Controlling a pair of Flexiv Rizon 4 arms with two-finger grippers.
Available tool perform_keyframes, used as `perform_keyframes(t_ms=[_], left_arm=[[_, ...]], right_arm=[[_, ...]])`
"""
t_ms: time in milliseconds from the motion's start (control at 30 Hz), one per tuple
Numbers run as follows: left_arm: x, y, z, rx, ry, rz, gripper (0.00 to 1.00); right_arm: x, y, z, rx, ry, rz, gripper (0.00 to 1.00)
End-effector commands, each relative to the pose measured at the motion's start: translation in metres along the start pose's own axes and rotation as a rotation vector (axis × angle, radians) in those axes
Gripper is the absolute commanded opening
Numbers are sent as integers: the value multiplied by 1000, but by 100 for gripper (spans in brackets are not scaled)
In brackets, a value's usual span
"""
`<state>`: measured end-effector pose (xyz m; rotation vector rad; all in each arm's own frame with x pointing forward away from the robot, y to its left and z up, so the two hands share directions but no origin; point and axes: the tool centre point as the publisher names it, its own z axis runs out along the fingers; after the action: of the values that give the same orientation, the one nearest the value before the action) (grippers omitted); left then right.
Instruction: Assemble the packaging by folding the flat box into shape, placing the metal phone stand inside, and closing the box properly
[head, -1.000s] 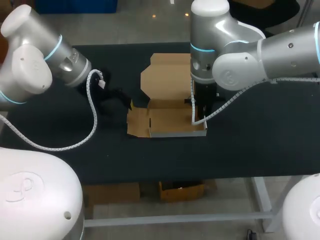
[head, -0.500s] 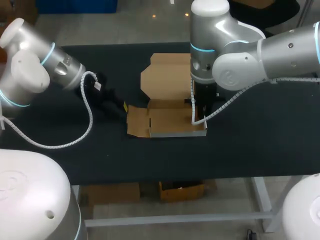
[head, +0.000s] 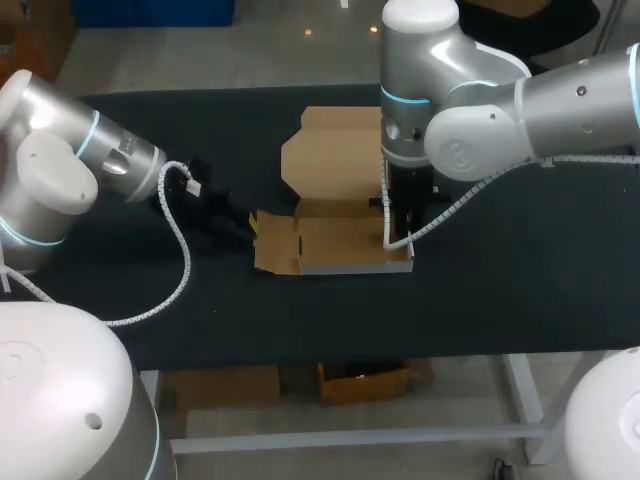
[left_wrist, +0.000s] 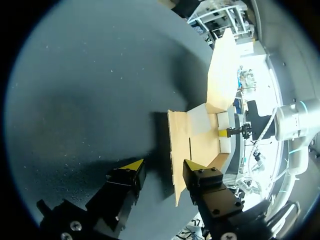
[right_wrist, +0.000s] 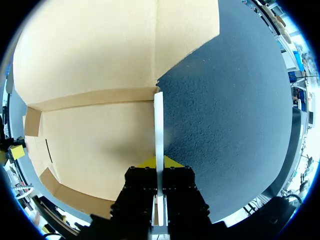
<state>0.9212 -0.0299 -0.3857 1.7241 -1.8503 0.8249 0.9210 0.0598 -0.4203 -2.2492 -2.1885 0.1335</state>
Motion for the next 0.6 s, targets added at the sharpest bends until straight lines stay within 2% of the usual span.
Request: perform_keyframes(t_ms=[33,600], left_arm=[[5,-1,3,-4,-5,-4,48],[15,5,26,-51,-38,-112,33]], right_arm=[[0,1,1,3,-1,0,0],[0,1,1,3,-1,0,0]])
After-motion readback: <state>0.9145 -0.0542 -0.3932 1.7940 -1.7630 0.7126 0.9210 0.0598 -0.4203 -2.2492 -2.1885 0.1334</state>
